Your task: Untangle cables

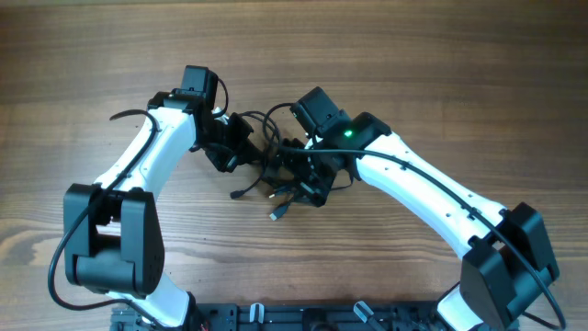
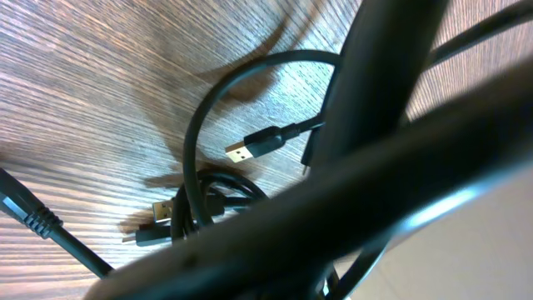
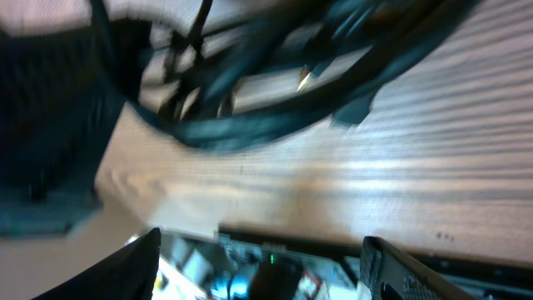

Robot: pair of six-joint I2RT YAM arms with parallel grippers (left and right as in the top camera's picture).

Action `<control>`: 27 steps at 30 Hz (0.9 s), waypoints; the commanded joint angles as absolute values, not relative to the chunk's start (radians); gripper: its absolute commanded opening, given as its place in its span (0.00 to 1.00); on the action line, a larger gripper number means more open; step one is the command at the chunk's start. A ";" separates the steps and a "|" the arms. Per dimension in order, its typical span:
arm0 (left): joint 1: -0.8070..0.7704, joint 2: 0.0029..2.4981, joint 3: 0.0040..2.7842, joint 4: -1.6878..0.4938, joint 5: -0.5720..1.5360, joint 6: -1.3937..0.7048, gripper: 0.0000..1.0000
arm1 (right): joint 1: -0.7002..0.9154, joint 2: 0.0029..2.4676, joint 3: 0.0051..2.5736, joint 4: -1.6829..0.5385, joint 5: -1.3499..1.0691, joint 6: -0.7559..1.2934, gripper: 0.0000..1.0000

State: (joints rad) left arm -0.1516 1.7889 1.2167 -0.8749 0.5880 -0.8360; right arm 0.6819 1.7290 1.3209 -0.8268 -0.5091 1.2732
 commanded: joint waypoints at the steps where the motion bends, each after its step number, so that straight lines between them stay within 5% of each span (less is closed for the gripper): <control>1: -0.154 1.788 1.210 -0.881 0.640 -0.844 0.04 | 0.678 1.711 1.317 -0.828 -0.349 1.374 0.80; 14: -0.154 1.788 1.210 -0.918 0.759 -0.814 0.04 | 0.678 1.766 1.315 -0.785 -0.217 1.470 0.76; 19: -0.154 1.788 1.210 -0.922 0.758 -0.814 0.04 | 0.676 1.802 1.315 -0.695 -0.164 1.358 0.41; 21: -0.154 1.788 1.210 -0.922 0.741 -0.811 0.04 | 0.675 1.802 1.315 -0.663 -0.117 1.291 0.10; 27: -0.155 1.788 1.210 -0.926 0.697 -0.736 0.04 | 0.651 1.802 1.315 -0.546 -0.052 0.942 0.04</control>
